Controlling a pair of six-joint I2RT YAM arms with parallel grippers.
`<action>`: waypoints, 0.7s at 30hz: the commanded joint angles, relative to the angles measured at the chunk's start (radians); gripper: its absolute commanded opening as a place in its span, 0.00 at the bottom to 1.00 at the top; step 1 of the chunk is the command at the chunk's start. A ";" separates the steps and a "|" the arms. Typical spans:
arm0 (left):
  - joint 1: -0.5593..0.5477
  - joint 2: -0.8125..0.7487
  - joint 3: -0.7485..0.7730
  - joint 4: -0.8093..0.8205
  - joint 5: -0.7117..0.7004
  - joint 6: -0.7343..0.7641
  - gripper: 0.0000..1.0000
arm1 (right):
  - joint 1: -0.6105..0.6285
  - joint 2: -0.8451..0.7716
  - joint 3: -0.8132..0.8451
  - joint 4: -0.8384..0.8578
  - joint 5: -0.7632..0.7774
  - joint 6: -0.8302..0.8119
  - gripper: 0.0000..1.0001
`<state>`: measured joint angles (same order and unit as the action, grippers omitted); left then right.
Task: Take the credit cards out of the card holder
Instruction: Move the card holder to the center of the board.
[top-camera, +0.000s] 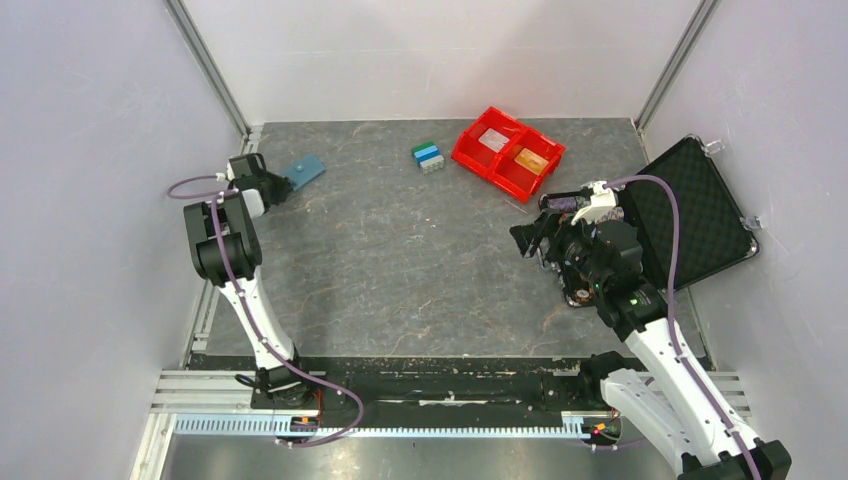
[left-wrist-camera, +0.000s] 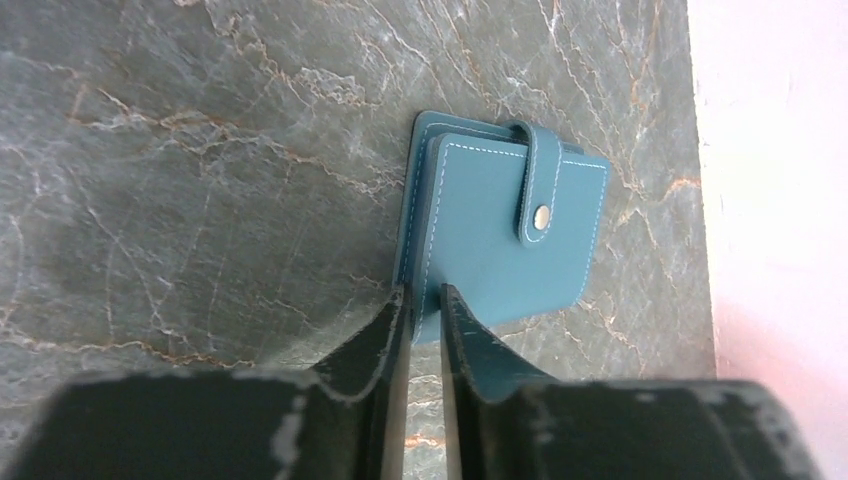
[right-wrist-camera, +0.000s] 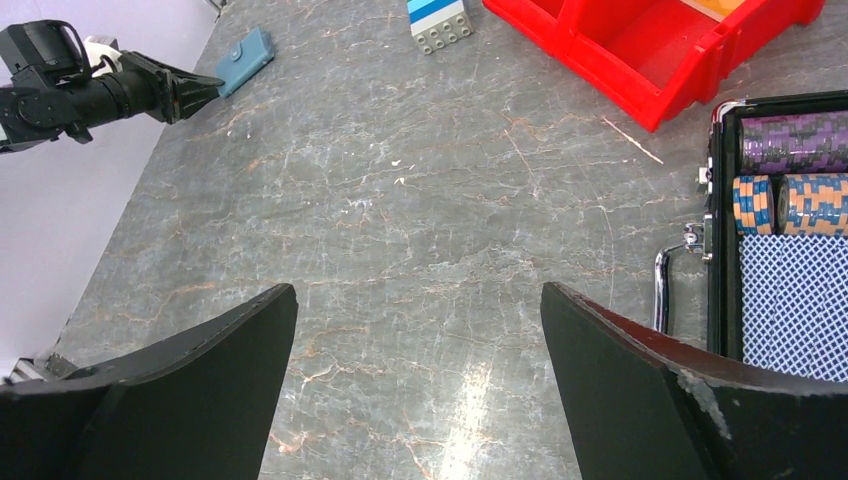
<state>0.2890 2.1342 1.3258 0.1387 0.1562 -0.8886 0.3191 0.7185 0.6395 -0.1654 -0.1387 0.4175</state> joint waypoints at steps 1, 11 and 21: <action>0.004 0.013 0.019 0.031 0.048 -0.034 0.16 | 0.005 -0.017 0.010 0.049 -0.014 0.022 0.95; 0.003 -0.137 -0.129 0.020 0.134 -0.013 0.02 | 0.005 -0.042 -0.054 0.035 -0.039 0.045 0.94; -0.011 -0.459 -0.465 -0.075 0.244 0.019 0.02 | 0.005 -0.043 -0.102 0.036 -0.098 0.023 0.93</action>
<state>0.2901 1.7947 0.9409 0.1055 0.3244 -0.8970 0.3191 0.6872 0.5663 -0.1513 -0.1837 0.4522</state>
